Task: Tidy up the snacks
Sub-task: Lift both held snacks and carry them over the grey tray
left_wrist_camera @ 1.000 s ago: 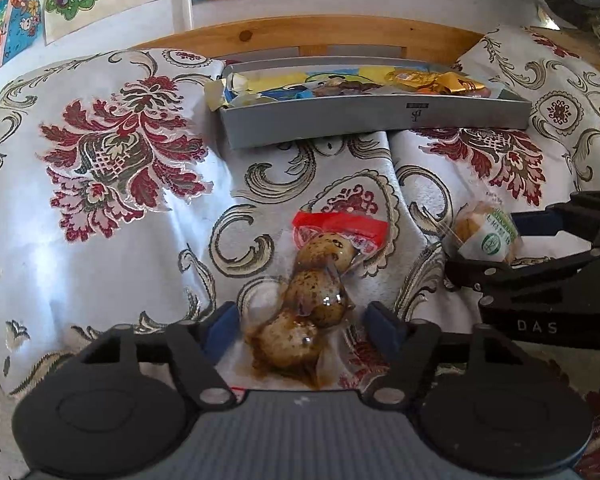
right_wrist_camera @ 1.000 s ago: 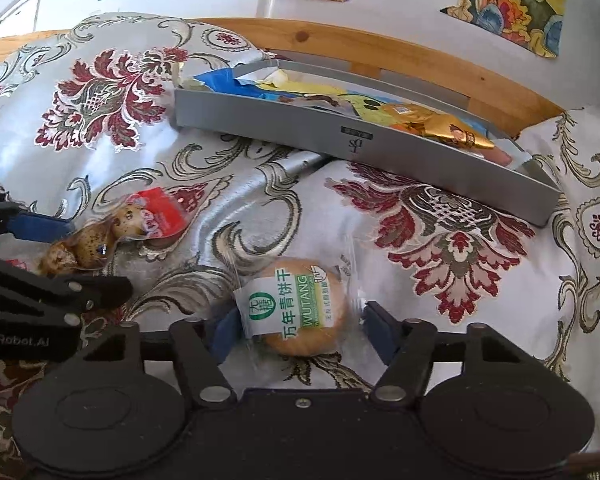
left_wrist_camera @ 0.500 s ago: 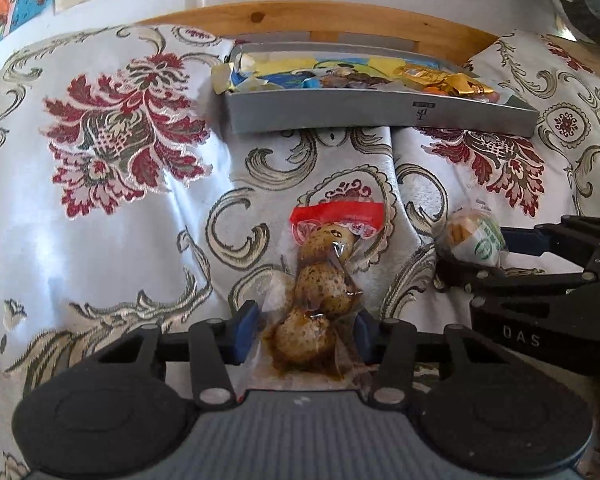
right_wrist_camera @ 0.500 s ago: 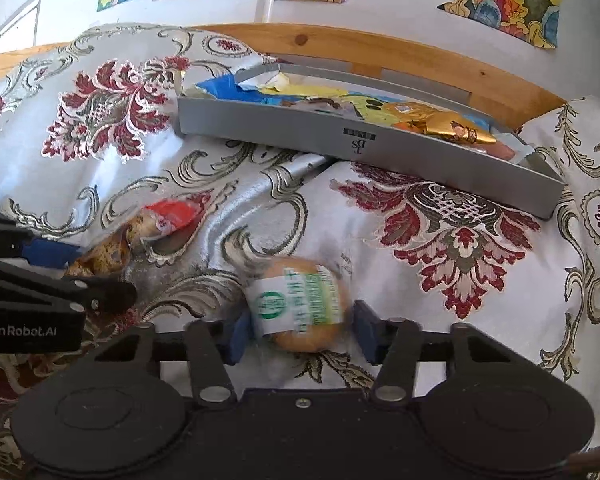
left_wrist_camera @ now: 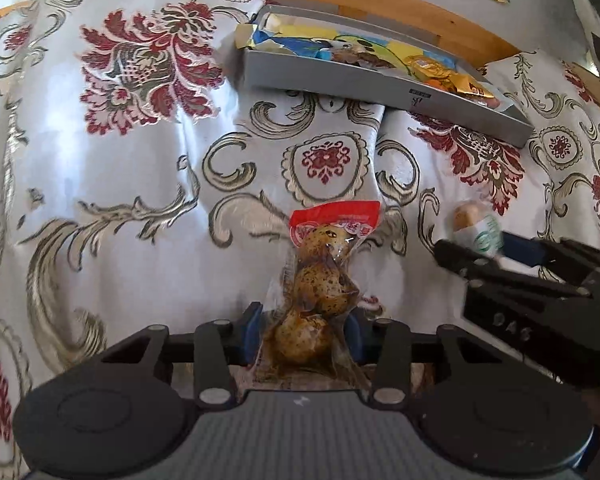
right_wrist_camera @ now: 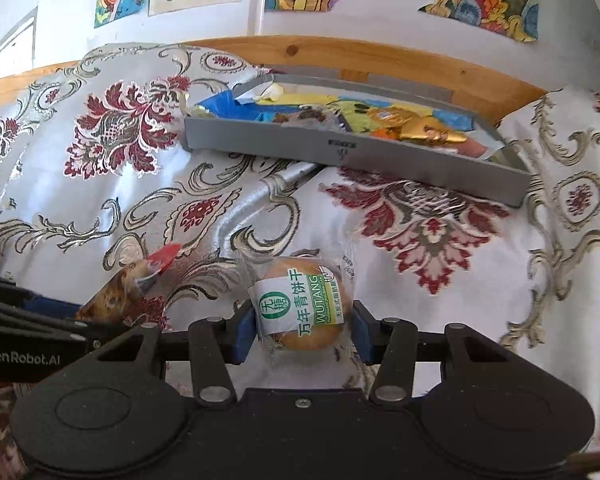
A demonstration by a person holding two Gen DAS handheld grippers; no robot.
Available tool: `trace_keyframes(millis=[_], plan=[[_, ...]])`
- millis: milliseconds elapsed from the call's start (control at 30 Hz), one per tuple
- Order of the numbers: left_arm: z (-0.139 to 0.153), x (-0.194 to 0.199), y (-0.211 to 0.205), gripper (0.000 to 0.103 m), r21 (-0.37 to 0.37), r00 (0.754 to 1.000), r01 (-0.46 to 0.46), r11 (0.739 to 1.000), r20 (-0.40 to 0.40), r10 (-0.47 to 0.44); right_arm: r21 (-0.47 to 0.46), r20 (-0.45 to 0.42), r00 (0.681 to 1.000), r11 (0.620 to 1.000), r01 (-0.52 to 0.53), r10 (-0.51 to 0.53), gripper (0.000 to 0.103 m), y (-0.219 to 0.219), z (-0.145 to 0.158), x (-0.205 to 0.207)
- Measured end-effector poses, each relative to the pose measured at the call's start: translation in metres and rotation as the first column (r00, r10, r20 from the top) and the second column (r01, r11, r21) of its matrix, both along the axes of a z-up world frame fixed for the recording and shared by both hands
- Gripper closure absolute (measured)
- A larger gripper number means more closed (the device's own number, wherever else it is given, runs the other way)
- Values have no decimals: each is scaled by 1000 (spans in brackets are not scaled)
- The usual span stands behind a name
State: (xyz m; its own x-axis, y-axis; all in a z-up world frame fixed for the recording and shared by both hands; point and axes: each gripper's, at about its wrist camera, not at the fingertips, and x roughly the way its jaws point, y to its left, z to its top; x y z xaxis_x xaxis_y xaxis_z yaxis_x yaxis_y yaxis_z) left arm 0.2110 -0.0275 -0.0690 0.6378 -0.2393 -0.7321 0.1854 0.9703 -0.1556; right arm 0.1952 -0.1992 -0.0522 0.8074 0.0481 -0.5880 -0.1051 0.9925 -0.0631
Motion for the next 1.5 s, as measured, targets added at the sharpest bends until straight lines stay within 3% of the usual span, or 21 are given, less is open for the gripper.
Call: trace_keyframes(millis=[167,367,633,1000,1267,1500], plan=[[6,-19,3,58,-80,998,-61,995,-18,60,-3,24,1000,1000,7,-7,53,-7,16,-19],[19,-44,8,58,-178,992,-105,978,43,115,24,53,999,1000,9,-10,53,-15,37,-42],[55,-47,-7,58,-216,974,-128,968,159,164,31,158,987,999,18,-23,53,-25,76,-63],[116,4,-53,58,-166,944,-121,979,286,165,19,284,958,999,27,-31,53,-63,119,-20],[142,50,-83,57,-91,918,-153,984,356,175,42,343,935,996,79,-89,52,-95,119,27],[141,88,-110,57,-20,903,-208,978,380,200,110,344,921,982,155,-183,52,-114,109,64]])
